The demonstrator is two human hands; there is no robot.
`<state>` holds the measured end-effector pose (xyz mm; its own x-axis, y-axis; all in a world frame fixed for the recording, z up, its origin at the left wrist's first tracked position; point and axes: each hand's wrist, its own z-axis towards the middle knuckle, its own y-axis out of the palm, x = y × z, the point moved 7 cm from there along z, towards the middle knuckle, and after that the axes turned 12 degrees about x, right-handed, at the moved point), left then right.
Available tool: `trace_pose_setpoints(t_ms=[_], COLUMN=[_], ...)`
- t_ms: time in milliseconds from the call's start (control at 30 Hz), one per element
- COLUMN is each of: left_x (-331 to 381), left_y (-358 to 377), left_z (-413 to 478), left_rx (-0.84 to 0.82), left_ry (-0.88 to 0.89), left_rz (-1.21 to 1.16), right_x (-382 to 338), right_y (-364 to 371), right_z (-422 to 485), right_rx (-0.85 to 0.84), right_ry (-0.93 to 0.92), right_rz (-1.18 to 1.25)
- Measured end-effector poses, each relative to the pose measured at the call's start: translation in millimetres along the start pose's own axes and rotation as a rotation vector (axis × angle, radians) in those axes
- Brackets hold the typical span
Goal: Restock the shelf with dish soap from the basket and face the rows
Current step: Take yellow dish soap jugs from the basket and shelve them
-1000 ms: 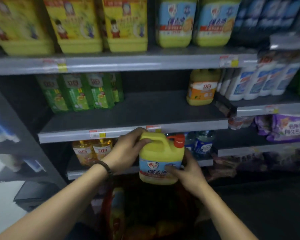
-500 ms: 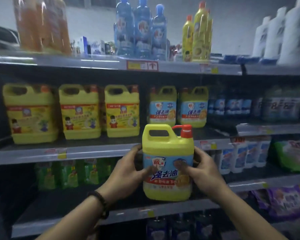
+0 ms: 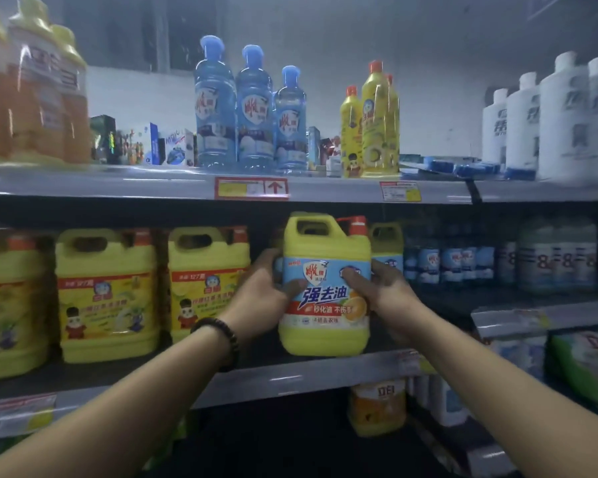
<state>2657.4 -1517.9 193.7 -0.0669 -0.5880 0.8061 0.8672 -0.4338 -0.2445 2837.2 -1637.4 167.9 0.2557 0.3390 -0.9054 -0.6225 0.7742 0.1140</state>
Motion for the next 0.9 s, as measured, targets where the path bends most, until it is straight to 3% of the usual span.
trace_pose_setpoints(t_ms=[167, 333, 567, 733, 900], left_x=[-24.5, -75.2, -91.8, -75.9, -47.2], left_y=[8.5, 40.2, 53.0, 43.8, 2.5], left_z=[41.4, 34.9, 38.9, 27.9, -25.4], left_rx=[0.134, 0.111, 0.150, 0.033, 0.105], left_ry=[0.055, 0.142, 0.149, 0.142, 0.305], left_rz=[0.066, 0.203, 0.274, 0.293, 0.299], right_x=[13.4, 63.2, 68.4, 61.6, 39.9], right_y=[11.4, 14.7, 12.8, 12.8, 5.6], right_z=[50.8, 62.9, 76.0, 62.8, -4.4], right_rx=[-0.077, -0.088, -0.144, 0.029, 0.270], right_ry=[-0.071, -0.187, -0.212, -0.226, -0.440], right_rz=[-0.037, -0.191, -0.347, -0.681, -0.590])
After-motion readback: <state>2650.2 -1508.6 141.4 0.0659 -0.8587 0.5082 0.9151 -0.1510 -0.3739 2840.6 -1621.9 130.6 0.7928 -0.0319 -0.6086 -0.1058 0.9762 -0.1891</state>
